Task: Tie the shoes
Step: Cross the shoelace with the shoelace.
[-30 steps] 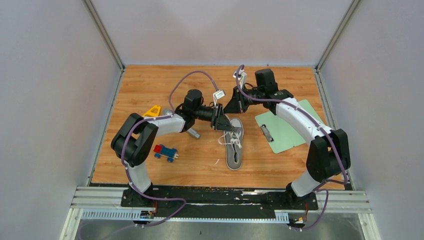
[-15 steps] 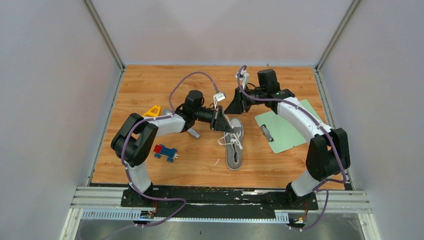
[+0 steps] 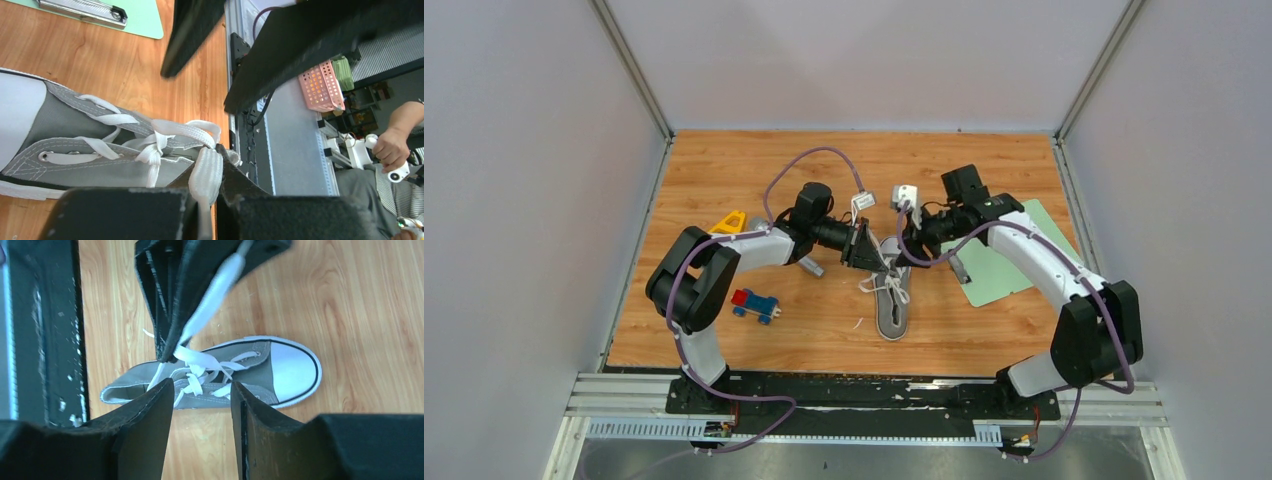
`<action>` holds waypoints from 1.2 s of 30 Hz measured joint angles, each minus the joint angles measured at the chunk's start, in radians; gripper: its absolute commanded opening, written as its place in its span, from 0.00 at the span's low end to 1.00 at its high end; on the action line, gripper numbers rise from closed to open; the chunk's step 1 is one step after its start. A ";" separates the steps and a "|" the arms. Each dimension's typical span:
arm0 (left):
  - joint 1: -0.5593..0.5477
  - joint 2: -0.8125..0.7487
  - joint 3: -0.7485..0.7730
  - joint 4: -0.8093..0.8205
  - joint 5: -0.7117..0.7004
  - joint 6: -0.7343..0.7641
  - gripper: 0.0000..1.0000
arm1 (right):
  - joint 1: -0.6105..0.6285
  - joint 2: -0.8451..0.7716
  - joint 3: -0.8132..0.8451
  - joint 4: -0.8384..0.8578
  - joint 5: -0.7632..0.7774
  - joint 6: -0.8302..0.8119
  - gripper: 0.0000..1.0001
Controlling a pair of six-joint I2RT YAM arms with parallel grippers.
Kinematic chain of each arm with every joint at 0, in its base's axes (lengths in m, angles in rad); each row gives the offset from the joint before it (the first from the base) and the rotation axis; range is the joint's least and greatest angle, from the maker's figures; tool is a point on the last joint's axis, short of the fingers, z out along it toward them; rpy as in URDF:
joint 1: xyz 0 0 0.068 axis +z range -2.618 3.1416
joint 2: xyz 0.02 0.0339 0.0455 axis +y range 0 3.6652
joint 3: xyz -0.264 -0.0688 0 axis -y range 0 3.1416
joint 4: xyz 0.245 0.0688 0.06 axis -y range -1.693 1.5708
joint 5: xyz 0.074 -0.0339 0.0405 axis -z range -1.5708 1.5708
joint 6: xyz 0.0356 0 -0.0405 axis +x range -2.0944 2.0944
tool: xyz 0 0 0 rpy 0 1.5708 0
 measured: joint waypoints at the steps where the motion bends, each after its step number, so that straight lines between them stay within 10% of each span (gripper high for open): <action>1: 0.000 0.000 0.000 0.000 0.006 0.000 0.00 | 0.026 0.001 0.000 -0.008 0.023 -0.042 0.45; 7: 0.001 0.000 0.007 -0.016 0.035 0.009 0.00 | 0.179 0.025 -0.008 -0.016 0.199 -0.252 0.38; 13: -0.001 0.000 0.008 -0.045 0.038 0.032 0.03 | 0.196 0.071 -0.022 0.027 0.277 -0.308 0.00; 21: 0.000 0.000 0.016 -0.105 -0.008 0.058 0.30 | 0.196 0.042 -0.042 0.047 0.339 -0.305 0.00; 24: -0.001 0.000 0.029 -0.111 -0.024 0.058 0.20 | 0.196 -0.009 -0.043 0.031 0.350 -0.299 0.04; 29: 0.000 -0.001 0.042 -0.112 -0.021 0.062 0.03 | 0.196 -0.076 -0.048 0.035 0.348 -0.274 0.39; 36: 0.000 -0.003 0.042 -0.113 0.004 0.065 0.00 | 0.207 -0.036 -0.077 0.089 0.349 -0.263 0.44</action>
